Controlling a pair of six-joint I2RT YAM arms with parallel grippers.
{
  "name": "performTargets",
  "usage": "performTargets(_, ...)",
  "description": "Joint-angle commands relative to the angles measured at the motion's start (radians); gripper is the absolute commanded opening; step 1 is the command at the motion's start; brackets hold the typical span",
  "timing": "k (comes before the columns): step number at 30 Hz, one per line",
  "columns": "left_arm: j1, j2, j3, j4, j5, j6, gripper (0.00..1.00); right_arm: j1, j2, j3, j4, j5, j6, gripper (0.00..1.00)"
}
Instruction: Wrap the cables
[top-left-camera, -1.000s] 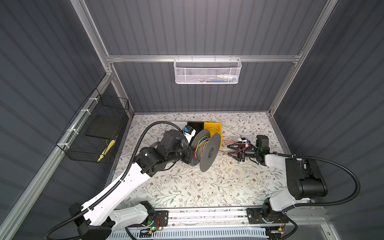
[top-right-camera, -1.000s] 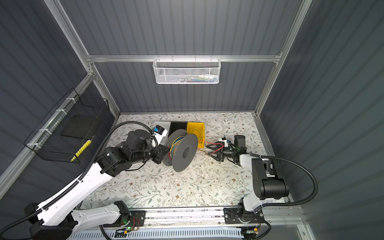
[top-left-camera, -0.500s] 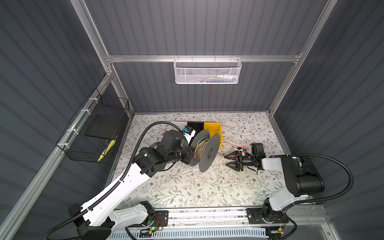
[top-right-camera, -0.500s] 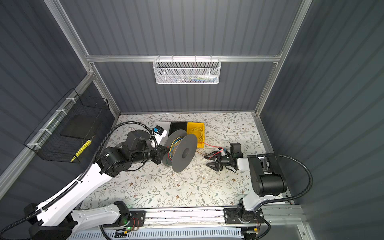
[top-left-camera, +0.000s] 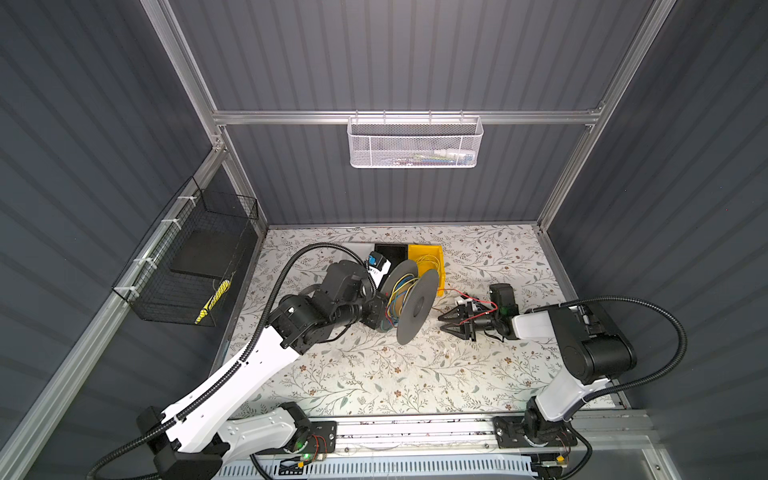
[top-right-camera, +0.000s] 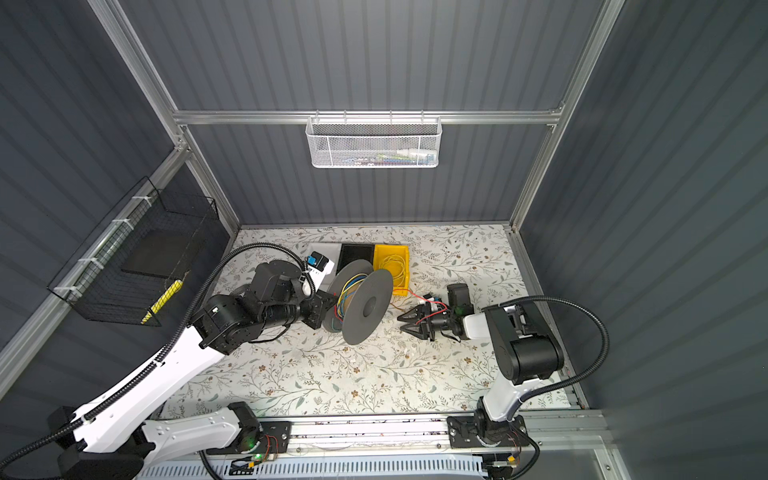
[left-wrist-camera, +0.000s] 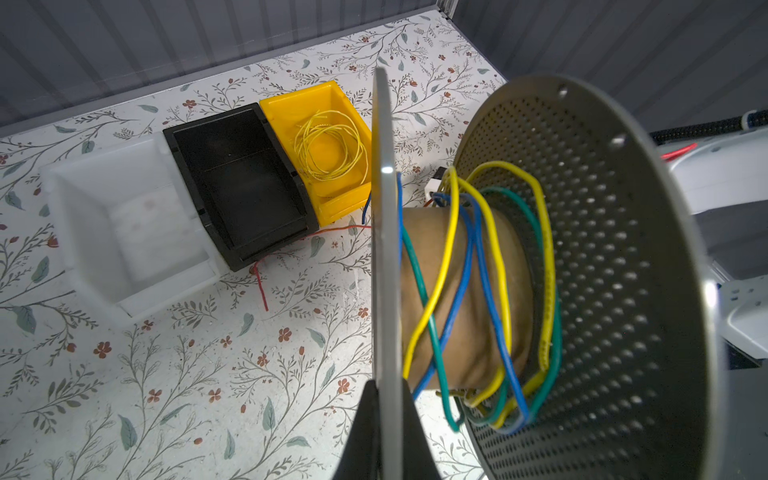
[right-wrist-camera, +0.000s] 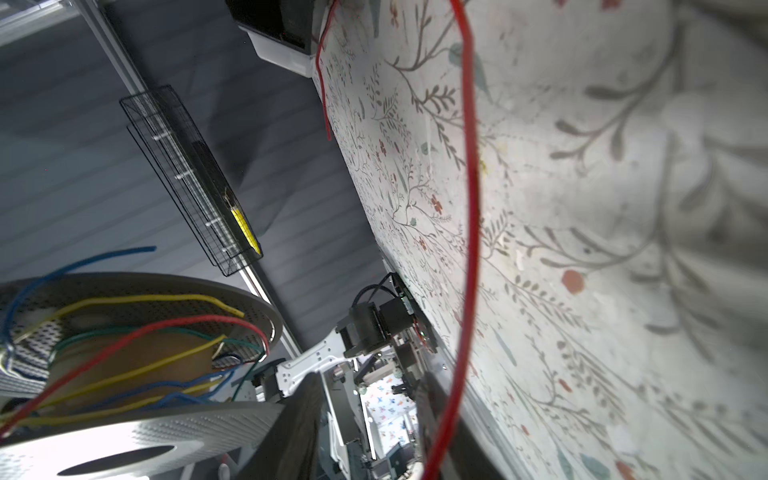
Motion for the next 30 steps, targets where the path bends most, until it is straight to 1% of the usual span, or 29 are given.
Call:
performTargets(1, 0.001, -0.033, 0.048, 0.08, -0.007, 0.014, 0.0, 0.003, 0.001, 0.005, 0.029, -0.002, 0.011, 0.24)
performTargets(3, 0.002, -0.036, 0.051, 0.079, -0.009, 0.014, 0.0, 0.003, -0.003, 0.006, 0.027, 0.011, 0.011, 0.11)
performTargets(6, 0.001, -0.036, 0.056, 0.072, -0.013, 0.013, 0.0, 0.0, -0.011, 0.013, 0.018, 0.021, 0.011, 0.0)
performTargets(12, 0.001, -0.045, 0.058, 0.047, -0.017, 0.007, 0.0, -0.033, -0.068, 0.023, -0.015, 0.036, 0.01, 0.0)
performTargets(15, 0.002, -0.049, 0.081, -0.007, -0.002, 0.007, 0.0, -0.039, -0.15, 0.045, -0.103, 0.047, -0.015, 0.0)
performTargets(18, 0.001, -0.051, 0.124, -0.103, 0.032, 0.009, 0.0, -0.039, -0.27, 0.097, -0.27, 0.072, -0.078, 0.0)
performTargets(20, 0.002, -0.046, 0.176, -0.172, 0.089, 0.019, 0.0, -0.044, -0.347, 0.165, -0.444, 0.104, -0.168, 0.0)
performTargets(22, 0.001, -0.038, 0.217, -0.248, 0.134, 0.03, 0.0, -0.07, -0.411, 0.26, -0.645, 0.157, -0.274, 0.0)
performTargets(23, 0.001, -0.042, 0.221, -0.265, 0.166, 0.037, 0.0, -0.085, -0.428, 0.303, -0.7, 0.173, -0.304, 0.0)
performTargets(26, 0.001, -0.068, 0.203, -0.3, 0.275, 0.055, 0.0, -0.156, -0.415, 0.473, -0.895, 0.188, -0.426, 0.0)
performTargets(29, 0.0, -0.087, 0.156, -0.307, 0.385, 0.057, 0.0, -0.2, -0.339, 0.697, -1.082, 0.229, -0.554, 0.0)
performTargets(30, 0.0, -0.088, 0.155, -0.322, 0.396, 0.062, 0.0, -0.206, -0.313, 0.777, -1.129, 0.25, -0.579, 0.0)
